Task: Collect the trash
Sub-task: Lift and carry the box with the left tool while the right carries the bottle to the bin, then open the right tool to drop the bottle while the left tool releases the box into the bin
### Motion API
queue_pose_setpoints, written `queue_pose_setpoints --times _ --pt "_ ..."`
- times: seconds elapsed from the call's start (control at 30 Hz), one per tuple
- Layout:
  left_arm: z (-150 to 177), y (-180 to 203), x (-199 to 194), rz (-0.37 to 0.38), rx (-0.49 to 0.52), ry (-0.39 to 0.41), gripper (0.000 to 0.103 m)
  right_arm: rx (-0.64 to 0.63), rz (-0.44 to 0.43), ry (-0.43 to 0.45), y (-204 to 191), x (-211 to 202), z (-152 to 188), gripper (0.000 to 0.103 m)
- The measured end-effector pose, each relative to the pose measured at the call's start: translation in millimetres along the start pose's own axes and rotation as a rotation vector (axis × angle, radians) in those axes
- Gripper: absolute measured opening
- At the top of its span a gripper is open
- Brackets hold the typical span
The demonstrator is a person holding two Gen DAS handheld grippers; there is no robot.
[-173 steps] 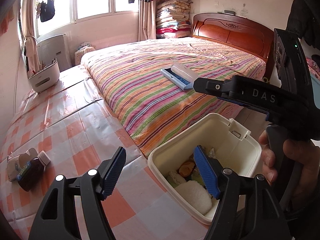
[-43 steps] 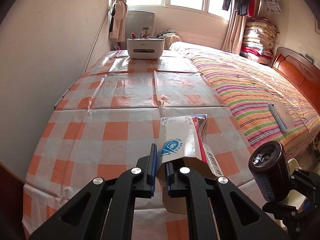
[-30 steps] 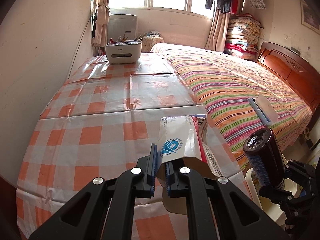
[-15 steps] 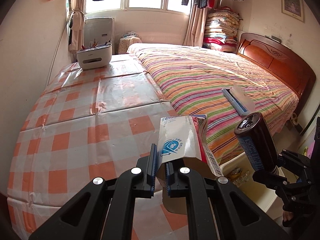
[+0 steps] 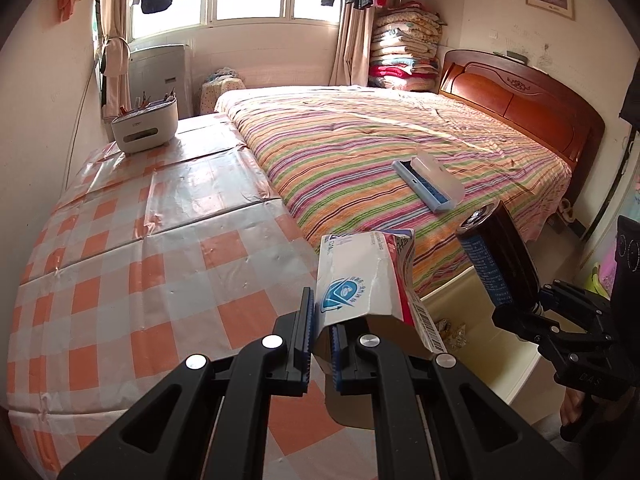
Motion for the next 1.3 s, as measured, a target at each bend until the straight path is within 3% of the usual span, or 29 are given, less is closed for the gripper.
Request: queue_pose_setpoints --times 0.27,0.47,0.83,1.17,1.27,1.3 --pt "3 28 1 0.027 0.051 -0.004 0.008 0.061 0.037 0.033 13 -11 7 0.043" --pt "5 43 2 0.036 0.080 -0.010 0.008 0.142 0.027 0.097 29 -23 8 0.058" --pt "8 62 5 0.061 0.110 -0.016 0.008 0.260 0.027 0.203 55 -40 7 0.062" --pt "9 84 9 0.146 0.109 -0.028 0.009 0.344 0.018 0.248 72 -47 10 0.067" --pt "10 89 15 0.163 0.115 -0.066 0.015 0.344 0.021 0.248 73 -48 11 0.068" --pt "11 91 16 0.161 0.115 -0.073 0.031 0.343 0.024 0.248 73 -48 11 0.068"
Point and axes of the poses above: each gripper's, at about its wrist camera, not at the fingertips, and x roughly the way its jaws point, y to its right, z to its underside, the point moved 1 cm from there along x, roughly the way its jaws point, and after that the axes turned 13 degrees about -y, right-handed, at the moved point
